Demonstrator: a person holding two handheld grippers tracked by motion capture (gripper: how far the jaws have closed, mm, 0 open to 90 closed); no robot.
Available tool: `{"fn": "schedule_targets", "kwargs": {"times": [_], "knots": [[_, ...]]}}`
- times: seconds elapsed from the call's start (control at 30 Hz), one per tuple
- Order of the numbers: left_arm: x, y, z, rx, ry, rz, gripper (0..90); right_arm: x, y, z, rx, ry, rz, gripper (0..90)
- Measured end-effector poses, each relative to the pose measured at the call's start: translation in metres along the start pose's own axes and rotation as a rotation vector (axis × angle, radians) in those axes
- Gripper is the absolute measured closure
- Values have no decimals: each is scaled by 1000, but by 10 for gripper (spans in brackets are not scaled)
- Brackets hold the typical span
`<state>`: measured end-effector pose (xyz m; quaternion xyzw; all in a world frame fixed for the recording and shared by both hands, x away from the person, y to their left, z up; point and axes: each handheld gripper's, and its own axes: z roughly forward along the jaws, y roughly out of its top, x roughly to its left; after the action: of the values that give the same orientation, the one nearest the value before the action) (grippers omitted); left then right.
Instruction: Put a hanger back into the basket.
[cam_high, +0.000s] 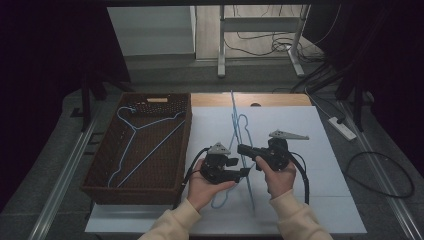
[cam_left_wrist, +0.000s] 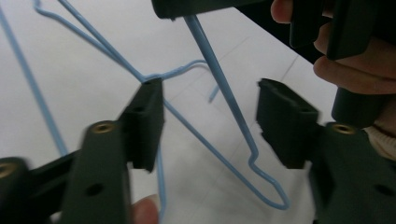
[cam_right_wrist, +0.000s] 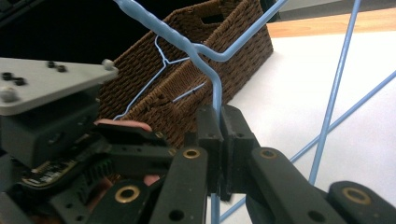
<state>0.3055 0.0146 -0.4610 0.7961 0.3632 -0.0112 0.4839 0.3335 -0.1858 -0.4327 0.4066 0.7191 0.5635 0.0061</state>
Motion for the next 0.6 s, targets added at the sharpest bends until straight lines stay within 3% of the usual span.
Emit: {"fn": "schedule_targets", "kwargs": {"times": [0.13, 0.2, 0.27, 0.5, 0.6], "knots": [[2, 0, 2, 7, -37, -15, 635, 1, 0, -1, -11, 4, 5, 877], [5, 1, 3, 9, -94, -43, 715, 2, 0, -2, -18, 5, 6, 877], [6, 2, 4, 7, -114, -55, 775, 2, 0, -2, -28, 2, 5, 877], [10, 5, 0, 22, -125, -123, 850, 1, 1, -8, -48, 6, 10, 875], [11, 6, -5, 24, -116, -126, 868, 2, 3, -11, -61, 12, 2, 869]]}}
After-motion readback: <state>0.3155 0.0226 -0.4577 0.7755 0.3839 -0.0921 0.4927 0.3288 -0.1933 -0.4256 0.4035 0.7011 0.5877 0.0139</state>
